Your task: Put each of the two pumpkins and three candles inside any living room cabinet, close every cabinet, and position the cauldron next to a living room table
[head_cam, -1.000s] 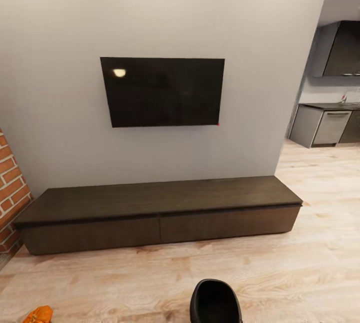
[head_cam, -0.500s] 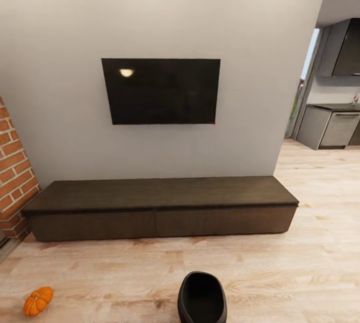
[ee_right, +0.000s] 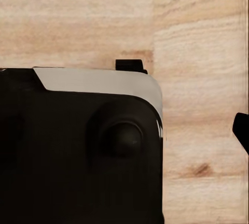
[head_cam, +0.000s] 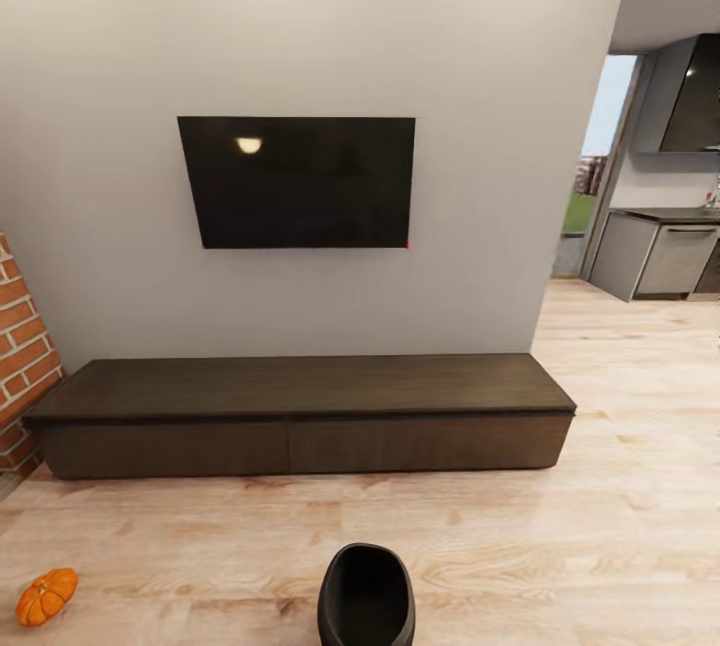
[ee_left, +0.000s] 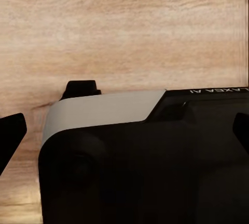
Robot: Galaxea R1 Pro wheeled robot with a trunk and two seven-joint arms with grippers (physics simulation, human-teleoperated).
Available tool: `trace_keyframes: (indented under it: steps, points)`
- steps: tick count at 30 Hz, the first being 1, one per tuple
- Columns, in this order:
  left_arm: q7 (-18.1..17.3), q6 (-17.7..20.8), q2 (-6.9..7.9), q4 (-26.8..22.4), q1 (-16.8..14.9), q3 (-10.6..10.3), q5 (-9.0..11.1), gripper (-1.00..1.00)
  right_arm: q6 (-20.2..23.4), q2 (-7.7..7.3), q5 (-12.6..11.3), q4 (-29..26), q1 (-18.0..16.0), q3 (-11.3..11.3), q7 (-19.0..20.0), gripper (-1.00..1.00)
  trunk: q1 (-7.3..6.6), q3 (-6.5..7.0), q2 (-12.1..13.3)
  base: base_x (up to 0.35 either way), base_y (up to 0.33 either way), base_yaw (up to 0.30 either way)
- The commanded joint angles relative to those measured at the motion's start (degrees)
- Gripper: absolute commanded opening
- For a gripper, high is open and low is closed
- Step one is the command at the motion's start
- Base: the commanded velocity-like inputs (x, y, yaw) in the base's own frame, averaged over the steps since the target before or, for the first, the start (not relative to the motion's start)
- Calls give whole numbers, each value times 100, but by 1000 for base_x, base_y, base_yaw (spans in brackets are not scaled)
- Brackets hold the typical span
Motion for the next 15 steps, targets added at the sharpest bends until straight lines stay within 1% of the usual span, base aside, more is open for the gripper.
trace_keyframes:
  steps: [1,7,11,15]
  points:
    - [6,-8,0,0,-3,-5,-3,100,-36,1,2,8,-4,8,-8,100,0,-6,-3,0,-330,0]
    - [6,-8,1,0,-3,-4,-3,100,-67,2,15,8,-4,15,-8,100,0,-6,-3,-27,-323,0]
    - [6,-8,0,1,-3,-5,-3,100,-71,-4,14,6,-4,16,-8,100,0,-6,-3,-206,-228,0]
    - [6,-8,0,2,-3,-3,-3,100,-77,-6,4,7,-4,12,-8,100,0,-6,-3,-284,-149,0]
